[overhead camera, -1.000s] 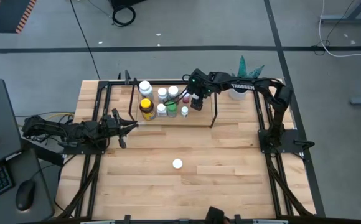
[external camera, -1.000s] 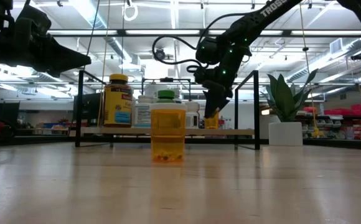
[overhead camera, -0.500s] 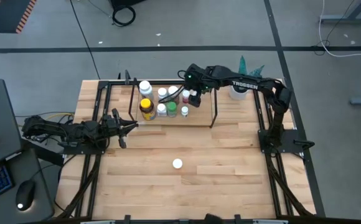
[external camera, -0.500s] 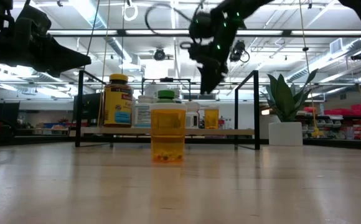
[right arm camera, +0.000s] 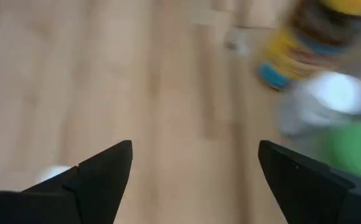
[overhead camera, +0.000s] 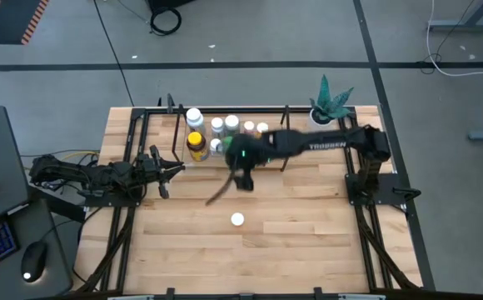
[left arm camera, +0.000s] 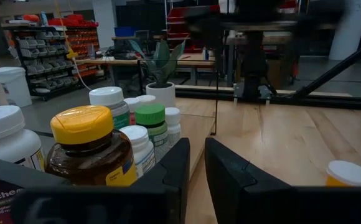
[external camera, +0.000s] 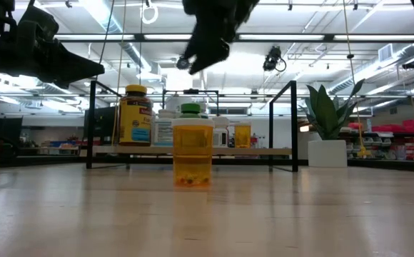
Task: Pick and place medicine bottles onto shelf by color
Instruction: Put the orange pill bottle on the shelf
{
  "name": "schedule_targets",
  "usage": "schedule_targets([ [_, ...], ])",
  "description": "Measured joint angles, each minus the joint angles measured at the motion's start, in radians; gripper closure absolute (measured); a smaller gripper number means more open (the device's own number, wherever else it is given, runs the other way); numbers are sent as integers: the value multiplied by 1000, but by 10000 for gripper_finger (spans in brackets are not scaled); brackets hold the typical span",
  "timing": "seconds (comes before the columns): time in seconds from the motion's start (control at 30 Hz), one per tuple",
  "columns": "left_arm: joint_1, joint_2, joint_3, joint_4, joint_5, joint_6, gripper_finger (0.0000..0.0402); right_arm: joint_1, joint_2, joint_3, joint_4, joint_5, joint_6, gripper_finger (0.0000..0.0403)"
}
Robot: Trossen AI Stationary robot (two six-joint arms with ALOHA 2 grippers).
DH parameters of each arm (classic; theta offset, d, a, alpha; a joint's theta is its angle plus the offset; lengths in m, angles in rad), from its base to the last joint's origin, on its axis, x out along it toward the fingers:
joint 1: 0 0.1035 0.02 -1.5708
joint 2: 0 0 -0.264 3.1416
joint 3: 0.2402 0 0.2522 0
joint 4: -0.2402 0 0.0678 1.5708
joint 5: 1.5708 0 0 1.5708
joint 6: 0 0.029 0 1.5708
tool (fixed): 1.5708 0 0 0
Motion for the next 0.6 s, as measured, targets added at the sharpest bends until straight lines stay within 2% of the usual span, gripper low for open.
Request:
schedule_targets([
  [0.17, 0, 0, 0, 0, 0, 0, 339, 127, 20, -69, 122, 3, 101, 47],
  [0.33, 0, 0, 0, 0, 0, 0, 340, 229, 120, -61, 130, 37, 131, 47],
  [0.6, 0, 0, 0, 0, 0, 0, 345, 279, 232, 27, 52, 73, 104, 47],
])
